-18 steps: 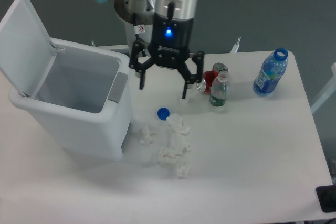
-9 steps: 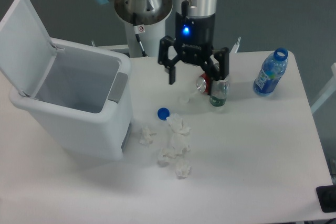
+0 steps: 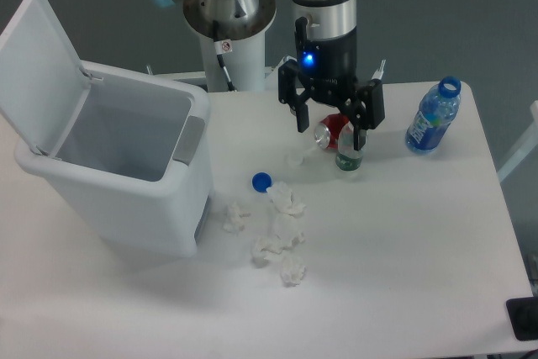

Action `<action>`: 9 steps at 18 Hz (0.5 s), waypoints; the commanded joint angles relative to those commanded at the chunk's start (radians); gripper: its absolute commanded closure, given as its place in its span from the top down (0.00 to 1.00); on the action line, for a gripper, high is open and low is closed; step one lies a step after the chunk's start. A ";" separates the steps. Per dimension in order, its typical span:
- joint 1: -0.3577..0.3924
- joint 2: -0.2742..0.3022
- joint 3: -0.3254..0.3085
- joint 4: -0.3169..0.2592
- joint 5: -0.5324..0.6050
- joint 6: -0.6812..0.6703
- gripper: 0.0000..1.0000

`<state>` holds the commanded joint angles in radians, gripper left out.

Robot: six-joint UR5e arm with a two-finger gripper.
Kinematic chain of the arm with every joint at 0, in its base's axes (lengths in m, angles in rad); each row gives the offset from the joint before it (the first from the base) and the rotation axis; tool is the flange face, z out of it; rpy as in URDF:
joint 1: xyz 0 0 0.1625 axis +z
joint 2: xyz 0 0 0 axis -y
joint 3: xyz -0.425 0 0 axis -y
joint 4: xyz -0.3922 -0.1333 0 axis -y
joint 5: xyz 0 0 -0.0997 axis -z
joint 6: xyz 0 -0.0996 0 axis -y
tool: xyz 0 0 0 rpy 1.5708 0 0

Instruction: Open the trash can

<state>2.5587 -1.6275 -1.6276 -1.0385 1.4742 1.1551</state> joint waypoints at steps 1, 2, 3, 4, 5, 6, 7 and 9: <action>-0.002 0.000 0.000 0.000 0.000 0.000 1.00; -0.002 0.000 0.000 0.000 0.000 0.000 1.00; -0.002 -0.002 0.002 0.002 0.000 0.000 1.00; -0.002 -0.005 0.005 0.002 -0.002 0.000 1.00; -0.003 -0.008 0.006 0.002 -0.002 0.000 1.00; -0.003 -0.012 0.006 0.002 -0.002 0.000 1.00; -0.003 -0.014 0.006 0.003 0.000 0.000 1.00; -0.003 -0.020 0.003 0.002 0.000 0.000 1.00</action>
<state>2.5556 -1.6475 -1.6245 -1.0370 1.4742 1.1551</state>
